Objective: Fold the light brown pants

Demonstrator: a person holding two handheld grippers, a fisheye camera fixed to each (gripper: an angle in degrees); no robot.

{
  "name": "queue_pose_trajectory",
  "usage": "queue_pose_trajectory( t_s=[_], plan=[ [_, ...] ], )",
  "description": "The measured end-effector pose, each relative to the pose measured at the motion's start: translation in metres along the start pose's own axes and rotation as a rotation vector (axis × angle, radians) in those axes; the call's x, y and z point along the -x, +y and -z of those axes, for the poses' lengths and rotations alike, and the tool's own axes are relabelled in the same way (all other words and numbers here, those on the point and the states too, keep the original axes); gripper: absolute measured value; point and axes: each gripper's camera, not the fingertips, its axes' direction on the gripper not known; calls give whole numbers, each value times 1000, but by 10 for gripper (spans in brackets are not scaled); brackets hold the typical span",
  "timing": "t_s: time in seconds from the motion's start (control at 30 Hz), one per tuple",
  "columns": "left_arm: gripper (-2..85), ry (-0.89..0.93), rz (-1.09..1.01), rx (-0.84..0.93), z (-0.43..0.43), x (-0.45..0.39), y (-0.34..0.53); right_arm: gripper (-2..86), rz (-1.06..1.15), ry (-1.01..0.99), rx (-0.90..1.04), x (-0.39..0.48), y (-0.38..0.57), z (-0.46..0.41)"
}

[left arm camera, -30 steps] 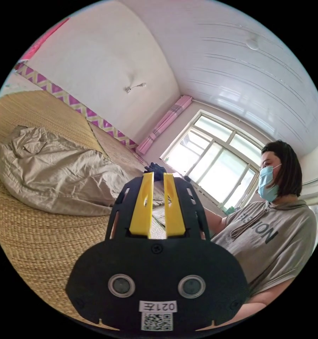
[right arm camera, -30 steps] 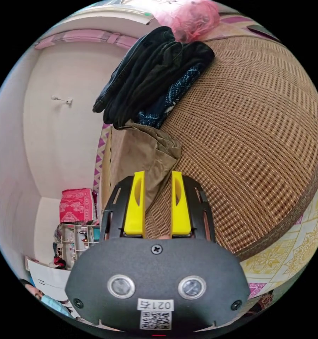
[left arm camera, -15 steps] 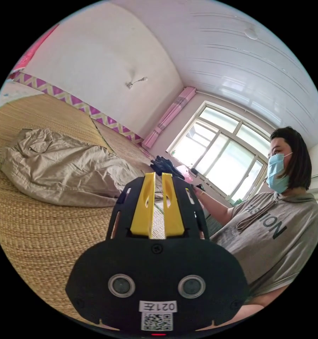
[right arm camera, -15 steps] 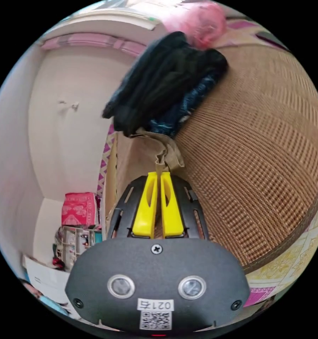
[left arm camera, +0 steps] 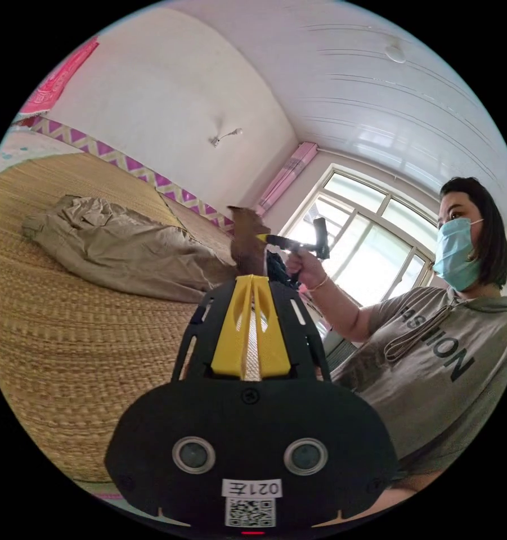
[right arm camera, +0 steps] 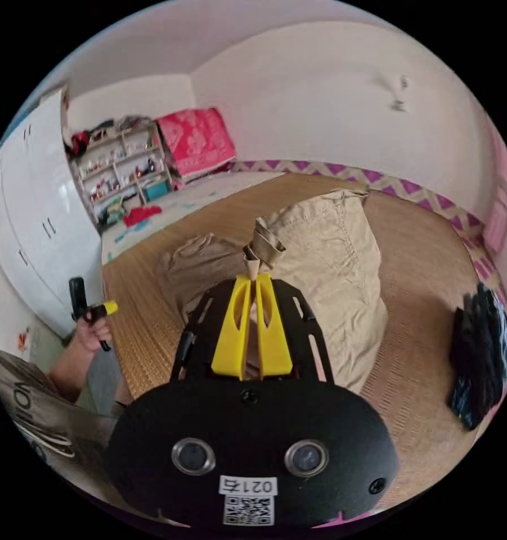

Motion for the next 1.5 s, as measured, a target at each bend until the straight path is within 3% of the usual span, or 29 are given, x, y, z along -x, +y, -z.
queue_pose_trajectory(
  t_s=[0.17, 0.23, 0.4, 0.6, 0.7, 0.8, 0.9, 1.0, 1.23, 1.5],
  plan=[
    [-9, -21, 20, 16, 23, 6, 5, -6, 169, 103, 275, 92, 10, -168],
    [-9, -43, 26, 14, 33, 8, 5, -5, 162, 125, 283, 99, 21, -188],
    [-9, -114, 23, -16, 57, 13, 4, 8, 134, 62, 189, 107, 20, -165],
    [-8, -94, 33, -35, 66, 26, -5, 53, 183, -39, 306, 112, 17, -175],
    [-2, -107, 33, -42, 71, 30, -13, 67, 108, -174, 198, 99, 3, -140],
    [34, -131, 53, -53, 73, 43, -31, 14, 76, -113, 77, 96, -4, -127],
    [75, -170, 123, -58, 72, 67, -55, -1, 156, 5, 259, 108, -1, -187],
    [81, -267, 279, -143, 89, 99, -67, -7, 231, 63, 274, 123, 7, -197],
    [123, -406, 747, -334, 141, 202, -64, -9, 161, 24, 119, 81, 48, -113],
    [136, -555, 810, -272, 128, 229, -128, 4, 71, 8, 133, 23, 131, -38]
  ],
)
